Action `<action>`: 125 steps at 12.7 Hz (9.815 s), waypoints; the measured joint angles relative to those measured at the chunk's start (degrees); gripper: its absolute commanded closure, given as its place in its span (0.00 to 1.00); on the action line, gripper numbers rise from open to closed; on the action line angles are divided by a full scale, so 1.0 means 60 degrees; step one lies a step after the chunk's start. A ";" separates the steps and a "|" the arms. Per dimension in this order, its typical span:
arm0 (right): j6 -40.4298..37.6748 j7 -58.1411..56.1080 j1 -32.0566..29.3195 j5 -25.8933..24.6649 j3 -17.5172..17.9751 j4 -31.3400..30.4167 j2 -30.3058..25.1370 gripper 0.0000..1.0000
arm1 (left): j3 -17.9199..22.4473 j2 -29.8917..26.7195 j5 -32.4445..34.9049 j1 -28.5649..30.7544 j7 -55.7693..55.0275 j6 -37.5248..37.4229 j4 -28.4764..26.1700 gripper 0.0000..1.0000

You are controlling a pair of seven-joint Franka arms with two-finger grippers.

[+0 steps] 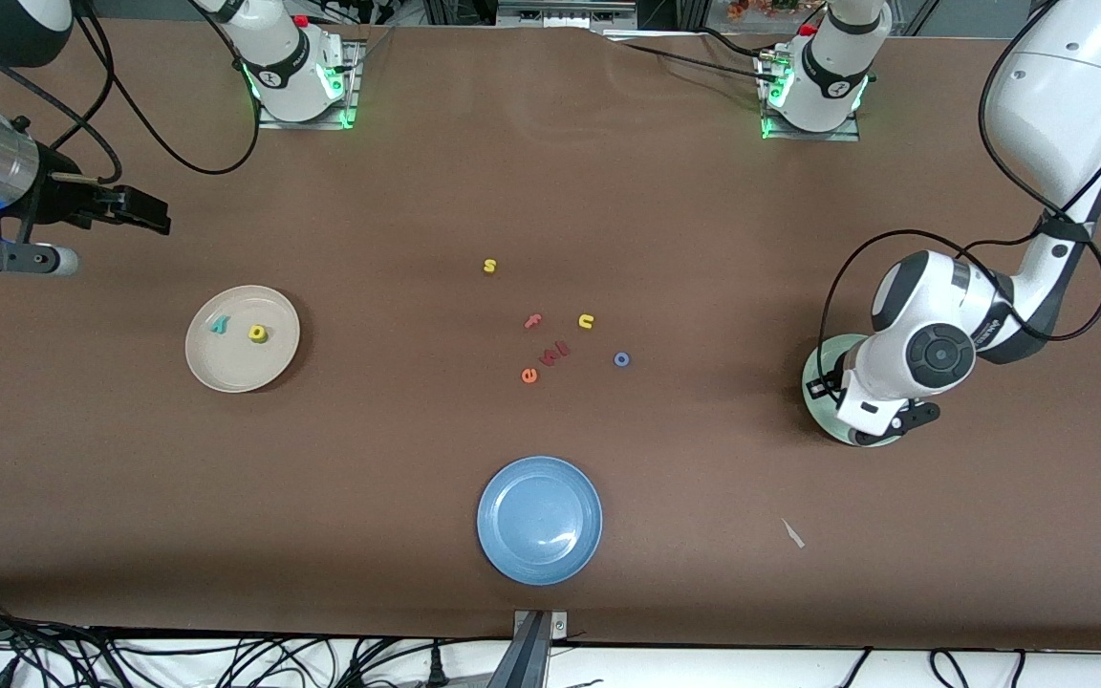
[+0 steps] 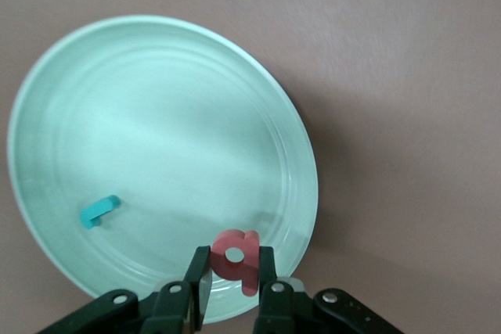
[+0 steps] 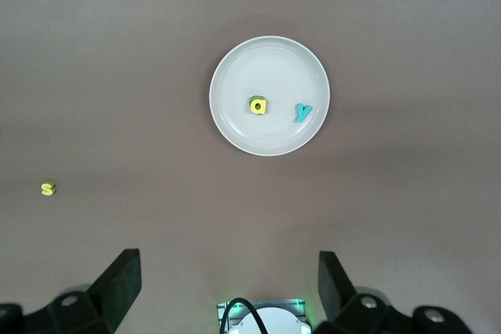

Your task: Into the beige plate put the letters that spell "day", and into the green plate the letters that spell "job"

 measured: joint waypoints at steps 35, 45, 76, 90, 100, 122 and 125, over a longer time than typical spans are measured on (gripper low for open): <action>0.1223 0.0395 0.0205 0.0041 -0.0378 0.0142 0.0292 0.00 | -0.1659 0.0956 -0.0364 -0.2836 -0.7260 0.2008 0.0466 0.30; 0.1232 0.0397 0.0231 0.0041 -0.0376 0.0142 0.0301 0.00 | -0.0093 0.1375 -0.0363 -0.4567 -0.7638 0.2817 0.0503 0.45; 0.1253 0.0403 0.0417 0.0022 -0.0374 0.0142 0.0302 0.00 | 0.0300 0.0286 -0.0201 -0.4228 -0.5906 0.0296 0.0996 0.94; 0.1253 0.0408 0.0441 0.0022 -0.0375 0.0142 0.0315 0.00 | 0.0397 -0.0382 -0.0037 -0.0652 -0.0089 -0.0724 -0.0359 0.96; 0.1253 0.0431 0.0442 0.0022 -0.0375 0.0142 0.0356 0.00 | 0.0381 -0.0371 0.0550 0.0194 0.0562 -0.0324 -0.1236 0.47; 0.1254 0.0441 0.0526 0.0022 -0.0375 0.0142 0.0392 0.00 | -0.0851 -0.2067 -0.0949 0.0240 0.4626 -0.4861 0.4016 0.00; 0.1254 0.0442 0.0528 0.0022 -0.0375 0.0142 0.0394 0.00 | -0.0772 -0.2208 -0.1799 0.0263 0.4716 -0.5308 0.4320 0.00</action>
